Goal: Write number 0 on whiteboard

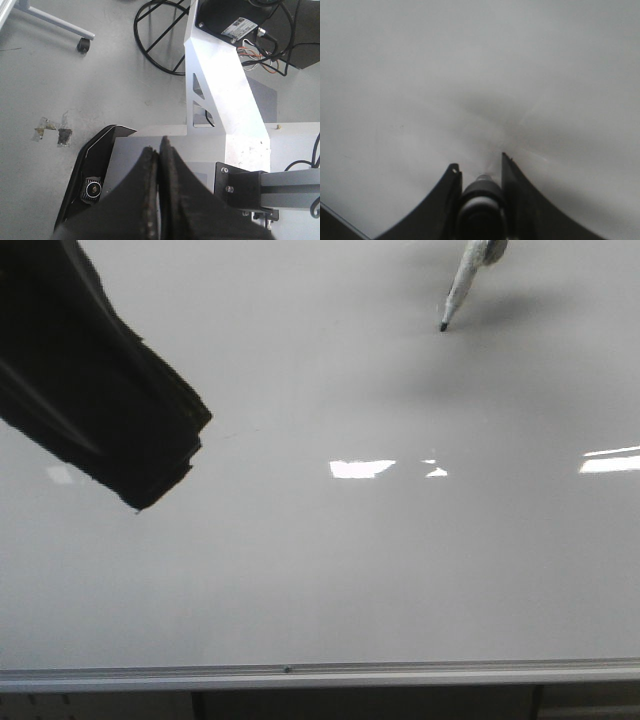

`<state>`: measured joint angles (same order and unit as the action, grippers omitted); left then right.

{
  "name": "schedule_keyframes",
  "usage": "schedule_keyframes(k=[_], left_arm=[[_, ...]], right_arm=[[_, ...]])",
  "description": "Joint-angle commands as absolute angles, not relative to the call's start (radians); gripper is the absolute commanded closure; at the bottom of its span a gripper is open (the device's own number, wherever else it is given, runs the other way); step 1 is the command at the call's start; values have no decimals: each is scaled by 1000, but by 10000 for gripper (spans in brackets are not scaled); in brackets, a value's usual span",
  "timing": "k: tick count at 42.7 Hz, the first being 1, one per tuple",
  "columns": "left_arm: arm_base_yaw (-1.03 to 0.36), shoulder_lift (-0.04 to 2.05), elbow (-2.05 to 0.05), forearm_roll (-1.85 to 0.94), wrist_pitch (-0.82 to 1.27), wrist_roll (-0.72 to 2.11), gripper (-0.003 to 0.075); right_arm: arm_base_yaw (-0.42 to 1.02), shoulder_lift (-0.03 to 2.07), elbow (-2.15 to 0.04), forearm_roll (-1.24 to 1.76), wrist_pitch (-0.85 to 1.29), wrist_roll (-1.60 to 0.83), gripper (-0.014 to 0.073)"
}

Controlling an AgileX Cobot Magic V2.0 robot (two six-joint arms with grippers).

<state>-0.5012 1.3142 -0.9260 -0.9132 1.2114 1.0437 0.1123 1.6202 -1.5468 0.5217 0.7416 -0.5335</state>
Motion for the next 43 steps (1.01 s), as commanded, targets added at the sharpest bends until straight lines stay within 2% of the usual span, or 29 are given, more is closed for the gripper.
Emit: schedule_keyframes(k=[1,19,43], left_arm=[[-505,1285,-959,-972,1221,1047,740],[-505,1285,-959,-972,1221,1047,740],[-505,1285,-959,-972,1219,1047,740]], right_arm=[[113,1588,-1583,538,678,-538,653],[113,1623,-1582,522,714,-538,653],[112,1610,-1582,329,701,-482,653]])
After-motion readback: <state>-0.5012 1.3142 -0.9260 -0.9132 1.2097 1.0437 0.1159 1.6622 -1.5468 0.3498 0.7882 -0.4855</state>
